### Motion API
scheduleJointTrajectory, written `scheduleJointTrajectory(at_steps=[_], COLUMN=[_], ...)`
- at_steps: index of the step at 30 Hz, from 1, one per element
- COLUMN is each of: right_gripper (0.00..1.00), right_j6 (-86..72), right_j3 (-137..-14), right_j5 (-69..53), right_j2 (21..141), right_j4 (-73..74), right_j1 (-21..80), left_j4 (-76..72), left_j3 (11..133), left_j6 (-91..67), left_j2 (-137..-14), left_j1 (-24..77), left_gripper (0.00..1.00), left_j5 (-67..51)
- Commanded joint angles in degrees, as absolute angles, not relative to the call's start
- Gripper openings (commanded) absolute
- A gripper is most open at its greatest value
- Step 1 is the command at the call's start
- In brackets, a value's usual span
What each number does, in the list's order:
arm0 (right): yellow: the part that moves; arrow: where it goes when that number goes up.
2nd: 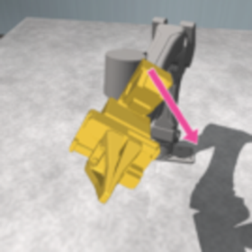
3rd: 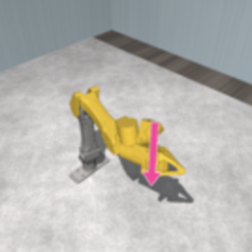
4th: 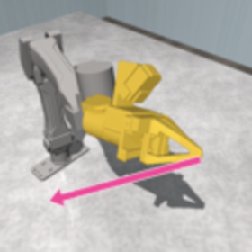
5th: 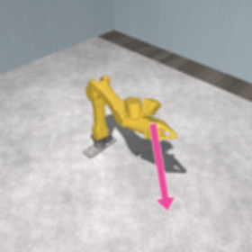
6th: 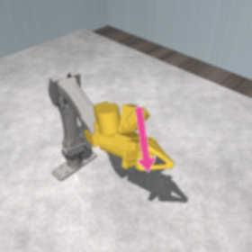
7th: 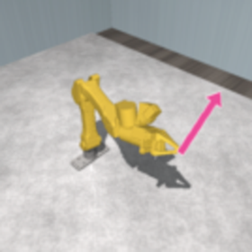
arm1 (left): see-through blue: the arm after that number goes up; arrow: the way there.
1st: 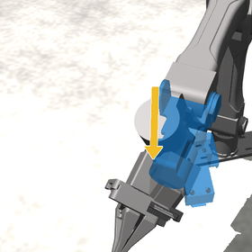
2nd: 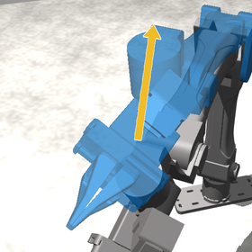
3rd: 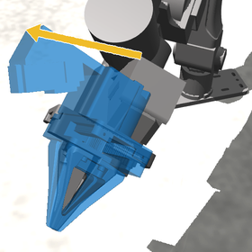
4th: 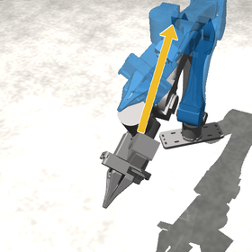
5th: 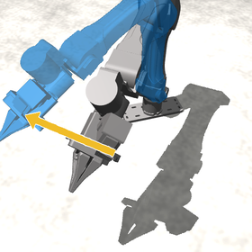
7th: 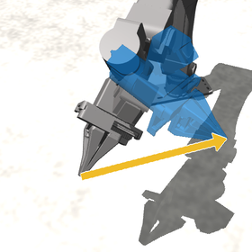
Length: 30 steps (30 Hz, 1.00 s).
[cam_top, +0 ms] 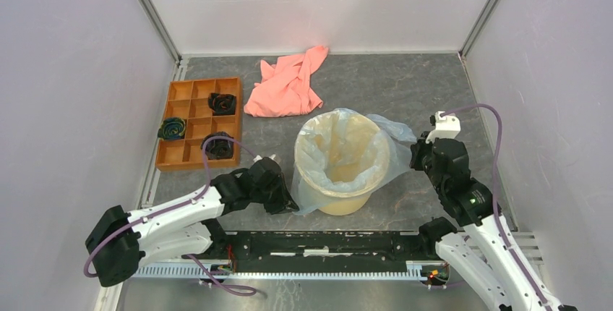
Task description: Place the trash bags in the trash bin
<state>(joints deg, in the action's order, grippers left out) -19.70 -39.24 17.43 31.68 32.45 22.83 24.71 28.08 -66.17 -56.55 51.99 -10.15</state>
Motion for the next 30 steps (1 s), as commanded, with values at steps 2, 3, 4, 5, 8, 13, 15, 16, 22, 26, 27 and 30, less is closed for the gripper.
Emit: scheduleJointTrajectory(at_steps=[2,3,4,5,8,13,15,16,22,26,27,30], right_gripper=[0.01,0.00,0.01,0.00,0.00,0.01,0.01,0.02,0.31,0.58,0.64,0.75], right_j6=[-18.44,-17.78,-17.19,-16.96,-17.03,-18.24,-18.58,-18.50,-17.61,-18.02,-17.97,-16.11], right_j3=[-37.54,-36.90,-36.22,-35.20,-31.40,-25.58,-23.77,-23.17,-29.73,-39.75,-42.72,-51.51], right_j5=[18.55,18.68,18.56,18.60,18.57,14.93,10.77,8.64,7.10,14.11,15.73,19.24], right_j2=[33.38,33.87,34.53,35.23,37.10,39.32,40.67,41.58,46.00,42.84,41.34,39.76], right_j4=[28.69,27.82,26.97,26.05,23.22,18.31,15.68,14.51,25.81,41.13,44.27,53.01], right_j1=[22.86,22.86,22.90,22.90,22.89,22.86,22.93,22.91,22.90,22.87,22.86,22.92], left_j4=[23.79,23.97,23.84,23.34,21.26,20.87,20.90,20.61,20.88,24.89,24.93,23.81], left_j3=[28.39,28.27,28.03,27.71,25.92,24.34,23.73,23.47,24.83,26.67,26.59,25.66], left_j6=[-65.15,-65.06,-64.95,-64.95,-66.49,-68.04,-68.77,-68.92,-66.86,-65.35,-65.17,-65.36], left_j2=[-56.42,-56.69,-57.13,-57.58,-58.96,-58.59,-58.04,-57.86,-57.91,-55.09,-54.06,-51.87], left_j1=[52.29,52.23,52.23,52.21,52.22,52.21,52.16,52.12,52.11,52.12,52.12,52.12], left_gripper=[0.02,0.02,0.02,0.02,0.02,0.02,0.02,0.02,0.07,0.12,0.12,0.13], left_j5=[-2.48,-1.32,-0.47,-0.25,-0.16,4.23,6.28,6.80,6.04,8.45,8.70,8.52])
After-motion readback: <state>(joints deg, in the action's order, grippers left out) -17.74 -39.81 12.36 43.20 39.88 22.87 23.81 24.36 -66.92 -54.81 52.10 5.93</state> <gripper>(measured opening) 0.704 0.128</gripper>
